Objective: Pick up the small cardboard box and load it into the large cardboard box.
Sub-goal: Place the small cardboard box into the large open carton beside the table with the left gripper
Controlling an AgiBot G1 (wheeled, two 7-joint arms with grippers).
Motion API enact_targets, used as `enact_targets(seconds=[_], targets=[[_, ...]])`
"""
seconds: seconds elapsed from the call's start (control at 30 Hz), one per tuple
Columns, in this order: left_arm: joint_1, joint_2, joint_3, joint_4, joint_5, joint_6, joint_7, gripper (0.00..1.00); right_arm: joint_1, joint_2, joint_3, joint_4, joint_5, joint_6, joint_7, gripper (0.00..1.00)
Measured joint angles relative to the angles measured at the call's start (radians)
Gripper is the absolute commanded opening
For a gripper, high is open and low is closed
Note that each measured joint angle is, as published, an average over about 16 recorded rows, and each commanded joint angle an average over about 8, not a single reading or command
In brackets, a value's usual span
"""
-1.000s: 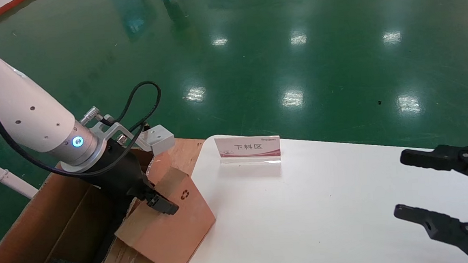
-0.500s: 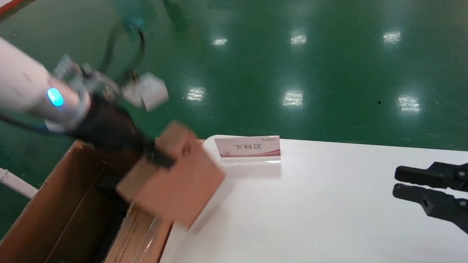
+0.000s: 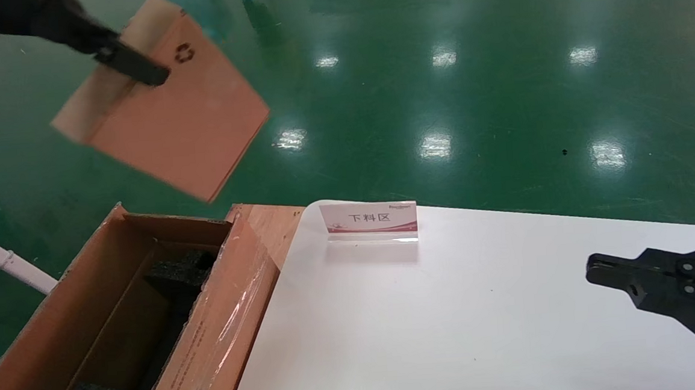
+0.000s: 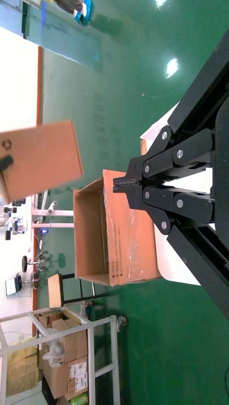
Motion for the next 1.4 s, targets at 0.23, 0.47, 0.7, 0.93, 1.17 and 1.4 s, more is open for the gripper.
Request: enact_targets(seconds=[0.23, 0.47, 0.7, 0.93, 1.17, 1.4], targets=[[-0.117, -0.003, 0.222, 0.009, -0.063, 0.046, 0.002, 0.0, 0.0, 0.0, 0.0, 0.0, 0.0, 0.0, 0.0, 0.0], [-0.181, -0.047, 0.442, -0.036, -0.134, 0.043, -0.036, 0.0, 0.0, 0.0, -0.001, 0.0, 0.001, 0.0, 0.0, 0.14], [-0.192, -0.111, 0.537, -0.075, -0.123, 0.032, -0.065, 0.0, 0.0, 0.001, -0.001, 0.0, 0.001, 0.001, -0.001, 1.0], [-0.179, -0.199, 0.537, -0.117, -0.051, 0.02, -0.082, 0.0, 0.0, 0.001, -0.002, 0.0, 0.001, 0.001, -0.001, 1.0], [-0.16, -0.284, 0.505, -0.155, 0.027, 0.011, -0.098, 0.0, 0.0, 0.001, -0.002, 0.0, 0.001, 0.001, -0.001, 1.0], [-0.138, -0.346, 0.475, -0.177, 0.087, 0.001, -0.11, 0.0, 0.001, 0.001, -0.003, 0.0, 0.002, 0.001, -0.001, 1.0]])
